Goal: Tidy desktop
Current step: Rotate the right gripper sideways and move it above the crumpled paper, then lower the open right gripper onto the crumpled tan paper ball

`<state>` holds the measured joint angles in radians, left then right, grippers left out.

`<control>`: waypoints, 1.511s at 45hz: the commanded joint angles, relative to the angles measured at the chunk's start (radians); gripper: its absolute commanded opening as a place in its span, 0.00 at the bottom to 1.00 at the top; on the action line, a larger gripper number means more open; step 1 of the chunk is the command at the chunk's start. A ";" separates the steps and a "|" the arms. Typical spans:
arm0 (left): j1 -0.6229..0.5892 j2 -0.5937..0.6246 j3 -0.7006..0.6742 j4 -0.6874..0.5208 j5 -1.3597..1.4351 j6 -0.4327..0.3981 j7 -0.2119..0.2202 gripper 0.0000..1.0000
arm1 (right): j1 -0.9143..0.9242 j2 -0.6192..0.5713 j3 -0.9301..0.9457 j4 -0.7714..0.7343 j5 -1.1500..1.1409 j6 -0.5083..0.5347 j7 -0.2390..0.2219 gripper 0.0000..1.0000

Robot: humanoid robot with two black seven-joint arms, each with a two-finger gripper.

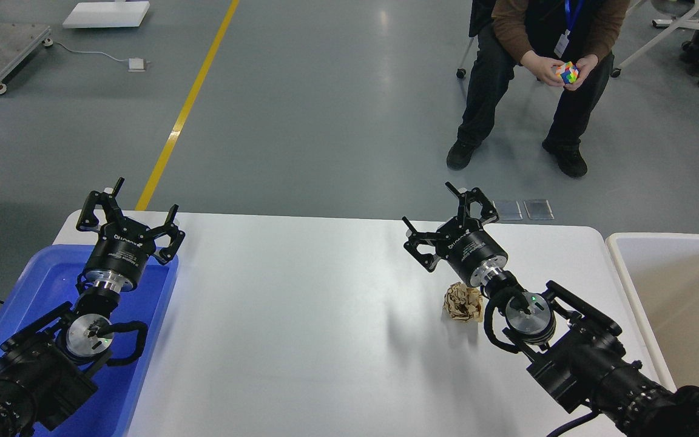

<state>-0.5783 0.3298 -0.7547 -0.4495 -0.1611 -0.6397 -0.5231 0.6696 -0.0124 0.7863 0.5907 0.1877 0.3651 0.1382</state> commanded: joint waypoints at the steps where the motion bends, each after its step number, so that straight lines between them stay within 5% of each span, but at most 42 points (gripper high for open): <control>1: 0.000 0.000 0.000 0.000 0.000 0.000 0.000 1.00 | -0.001 0.000 -0.001 -0.002 -0.004 0.002 0.000 1.00; 18: 0.000 0.000 0.000 0.000 0.000 0.000 0.000 1.00 | 0.004 -0.004 -0.024 0.026 -0.158 0.020 0.000 1.00; 35: 0.000 0.000 0.000 0.000 0.000 0.000 0.000 1.00 | 0.120 -0.083 -0.122 0.232 -0.632 0.002 0.000 1.00; 60: 0.000 0.000 0.000 0.000 0.000 0.000 0.000 1.00 | 0.387 -0.175 -0.682 0.170 -1.218 -0.140 0.006 1.00; 68: 0.000 0.000 0.000 0.000 0.000 0.000 0.000 1.00 | 0.413 -0.175 -0.821 0.094 -1.318 -0.230 0.049 1.00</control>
<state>-0.5783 0.3298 -0.7547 -0.4495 -0.1610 -0.6397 -0.5231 1.0258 -0.1783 0.1666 0.7620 -0.9514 0.2401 0.1500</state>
